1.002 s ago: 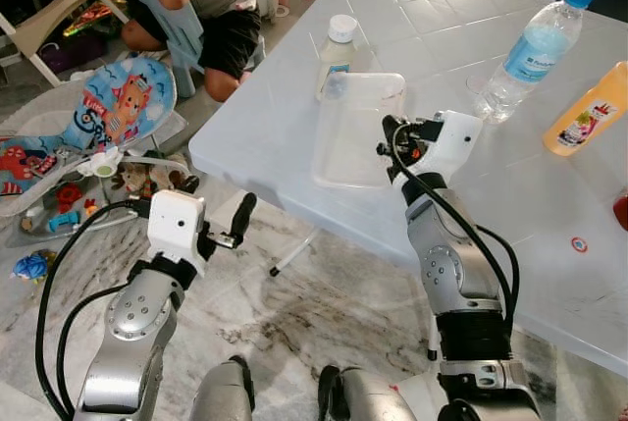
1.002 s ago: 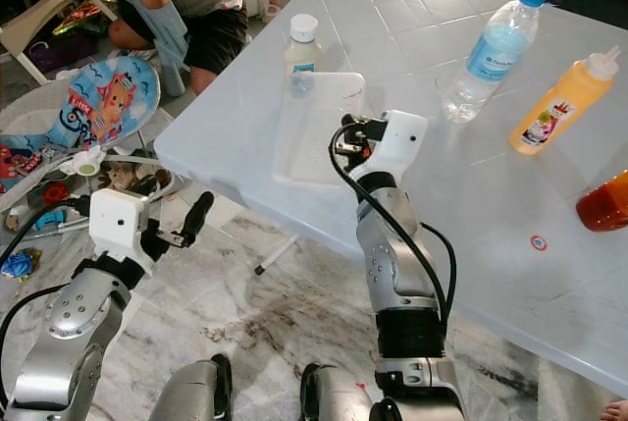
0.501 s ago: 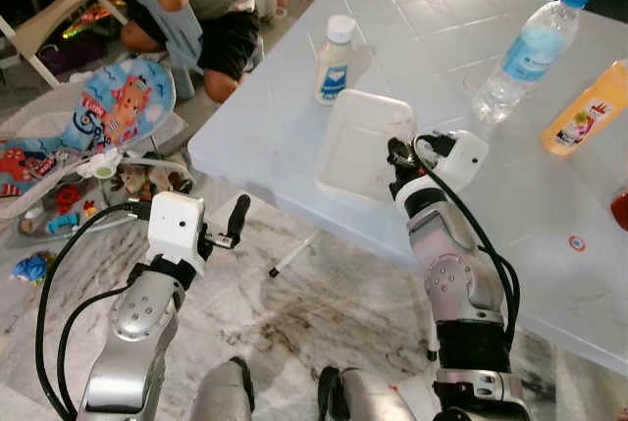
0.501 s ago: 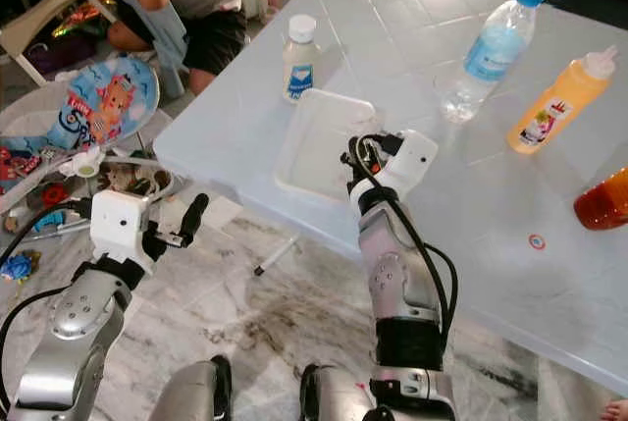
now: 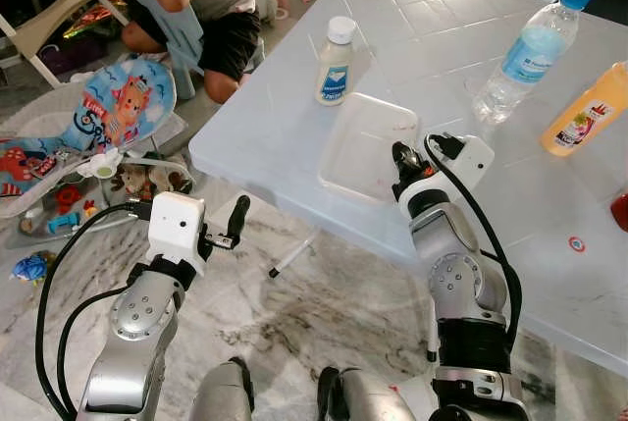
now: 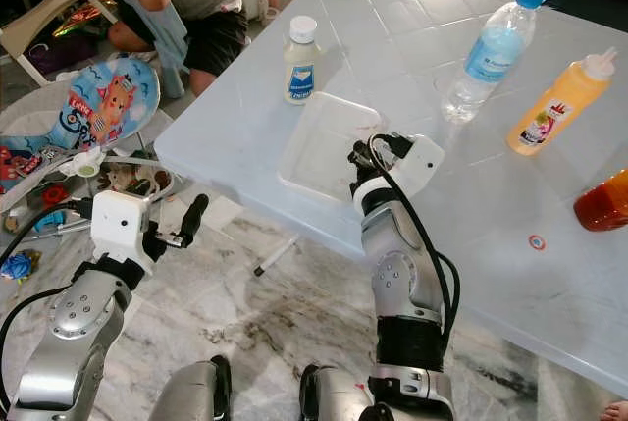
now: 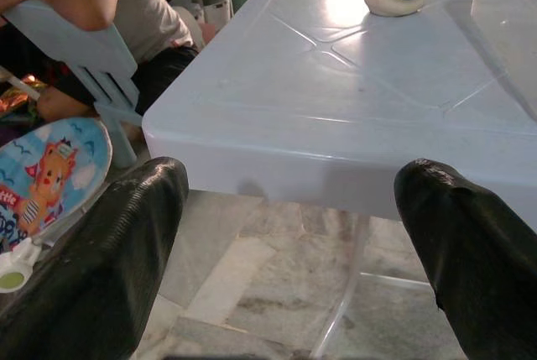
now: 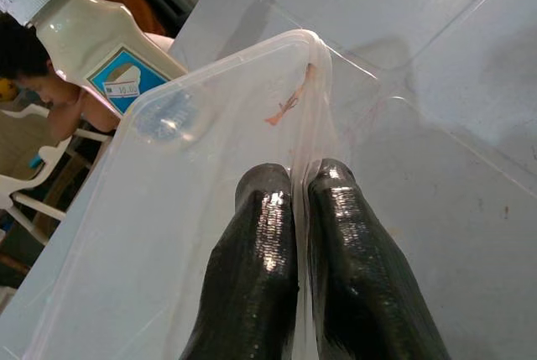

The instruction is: Restocking fridge

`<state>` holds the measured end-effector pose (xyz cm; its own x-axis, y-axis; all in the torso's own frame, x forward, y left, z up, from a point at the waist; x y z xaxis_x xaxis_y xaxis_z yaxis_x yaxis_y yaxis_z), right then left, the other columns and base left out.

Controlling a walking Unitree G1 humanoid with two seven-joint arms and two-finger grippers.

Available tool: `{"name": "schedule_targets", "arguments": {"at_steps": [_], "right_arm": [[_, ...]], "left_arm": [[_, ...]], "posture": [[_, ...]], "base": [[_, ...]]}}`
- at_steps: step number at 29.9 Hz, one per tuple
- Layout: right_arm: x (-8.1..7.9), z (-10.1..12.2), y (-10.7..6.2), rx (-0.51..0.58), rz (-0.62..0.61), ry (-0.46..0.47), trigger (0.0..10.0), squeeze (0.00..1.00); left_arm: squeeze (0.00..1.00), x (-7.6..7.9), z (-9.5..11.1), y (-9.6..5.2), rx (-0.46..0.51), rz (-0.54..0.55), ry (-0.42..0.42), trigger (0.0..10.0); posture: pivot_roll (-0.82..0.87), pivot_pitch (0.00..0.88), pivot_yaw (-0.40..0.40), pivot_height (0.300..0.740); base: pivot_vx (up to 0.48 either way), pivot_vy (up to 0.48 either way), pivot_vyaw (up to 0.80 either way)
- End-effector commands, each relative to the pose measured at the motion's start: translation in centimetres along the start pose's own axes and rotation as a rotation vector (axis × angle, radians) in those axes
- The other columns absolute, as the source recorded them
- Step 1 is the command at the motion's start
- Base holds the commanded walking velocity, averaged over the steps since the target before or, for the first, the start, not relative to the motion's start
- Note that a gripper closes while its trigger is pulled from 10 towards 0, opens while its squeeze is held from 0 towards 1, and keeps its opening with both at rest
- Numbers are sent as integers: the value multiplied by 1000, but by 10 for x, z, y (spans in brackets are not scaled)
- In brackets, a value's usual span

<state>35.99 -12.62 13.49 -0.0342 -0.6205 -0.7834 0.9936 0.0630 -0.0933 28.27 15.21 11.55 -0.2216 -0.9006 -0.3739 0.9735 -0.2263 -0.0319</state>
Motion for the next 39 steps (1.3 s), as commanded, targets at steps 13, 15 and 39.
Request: {"name": "schedule_targets", "arguments": {"at_steps": [13,15,39], "right_arm": [[9,-14,-5,-68,31,-185,10000,0],[8,-14,-5,-67,40,-188,10000,0],[1,-13,-4,-66,85,-210,10000,0]], "left_arm": [[0,-3,-8,1,-47,42,13,10000],[0,-3,-8,2,-49,43,13,10000],[0,2,-9,6,-54,45,10,10000]], "posture": [[93,145,-60,740],[92,143,-61,740],[82,136,-78,740]], "base": [[0,0,0],[0,0,0],[-199,0,0]]}}
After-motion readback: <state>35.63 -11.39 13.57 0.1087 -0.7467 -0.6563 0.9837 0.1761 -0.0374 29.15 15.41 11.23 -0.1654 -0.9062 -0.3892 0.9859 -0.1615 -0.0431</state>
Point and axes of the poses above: a point about 5 cm out from each wrist's last joint towards the gripper, its own y axis pointing out of the wrist towards the gripper, its own z axis along the axis of the wrist's last joint, x = y × z, the point moved 4 cm from there along y, pointing out of the wrist towards the gripper, and after that the axes turned 14 degrees about y, right-handed, at the moved point
